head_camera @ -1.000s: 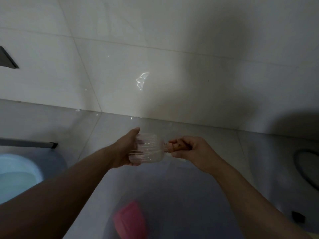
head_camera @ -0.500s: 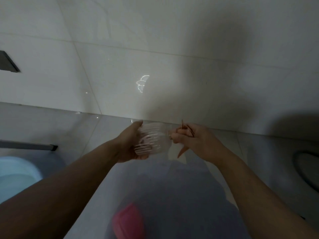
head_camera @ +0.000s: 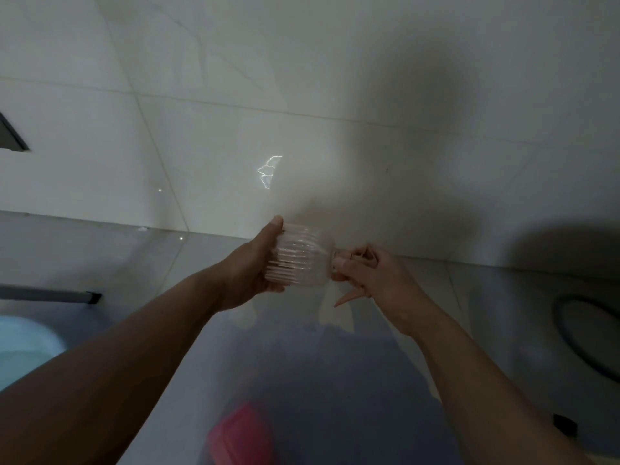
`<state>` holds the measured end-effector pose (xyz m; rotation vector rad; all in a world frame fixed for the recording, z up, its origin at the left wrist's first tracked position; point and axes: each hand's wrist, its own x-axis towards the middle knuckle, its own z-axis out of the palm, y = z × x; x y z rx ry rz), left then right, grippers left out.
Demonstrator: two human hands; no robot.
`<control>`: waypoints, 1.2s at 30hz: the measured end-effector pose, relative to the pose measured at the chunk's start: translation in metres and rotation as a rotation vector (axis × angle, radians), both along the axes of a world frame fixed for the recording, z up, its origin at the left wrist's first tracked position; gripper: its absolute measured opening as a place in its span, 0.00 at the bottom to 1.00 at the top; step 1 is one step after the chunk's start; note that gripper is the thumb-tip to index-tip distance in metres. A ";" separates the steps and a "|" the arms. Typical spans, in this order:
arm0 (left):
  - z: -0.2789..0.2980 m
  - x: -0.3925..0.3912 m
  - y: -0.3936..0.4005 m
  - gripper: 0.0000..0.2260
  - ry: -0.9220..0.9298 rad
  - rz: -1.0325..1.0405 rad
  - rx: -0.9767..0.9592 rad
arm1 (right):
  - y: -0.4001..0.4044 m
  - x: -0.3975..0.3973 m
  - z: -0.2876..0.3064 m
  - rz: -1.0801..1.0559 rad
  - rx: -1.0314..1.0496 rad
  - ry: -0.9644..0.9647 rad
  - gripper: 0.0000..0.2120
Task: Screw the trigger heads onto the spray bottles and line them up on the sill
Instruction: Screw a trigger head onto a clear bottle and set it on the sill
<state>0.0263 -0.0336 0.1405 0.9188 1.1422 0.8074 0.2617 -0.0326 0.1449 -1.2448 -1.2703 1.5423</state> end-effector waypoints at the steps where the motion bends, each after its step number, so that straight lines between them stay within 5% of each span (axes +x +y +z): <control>1: 0.002 0.000 0.000 0.29 -0.001 0.004 0.014 | -0.001 0.000 0.002 -0.003 0.012 -0.026 0.11; 6: -0.002 -0.006 -0.005 0.25 -0.036 0.004 0.076 | -0.004 -0.005 0.012 0.025 0.084 -0.212 0.10; 10: -0.002 -0.004 -0.002 0.24 -0.080 0.031 0.073 | -0.008 -0.010 0.011 -0.034 0.114 -0.036 0.08; 15: -0.001 -0.003 -0.002 0.18 0.013 0.079 0.324 | -0.012 -0.015 0.011 -0.100 0.019 0.083 0.05; 20: 0.008 -0.005 -0.003 0.26 0.091 0.146 0.433 | -0.009 -0.012 0.029 -0.004 -0.185 0.221 0.15; 22: 0.017 -0.005 0.000 0.27 -0.020 0.147 0.286 | -0.003 -0.008 0.039 0.080 -0.170 0.203 0.16; 24: 0.025 -0.004 0.002 0.30 -0.253 0.122 -0.076 | 0.006 0.000 0.050 0.158 -0.175 0.286 0.23; 27: 0.025 -0.005 -0.003 0.30 -0.467 -0.010 -0.505 | 0.014 0.013 0.058 0.195 -0.076 0.431 0.22; 31: 0.024 0.004 -0.010 0.27 -0.602 -0.311 -0.634 | 0.013 0.010 0.046 0.226 0.133 0.142 0.25; 36: 0.020 0.012 -0.016 0.29 -0.627 -0.444 -0.682 | 0.003 -0.002 0.037 0.027 0.148 0.150 0.15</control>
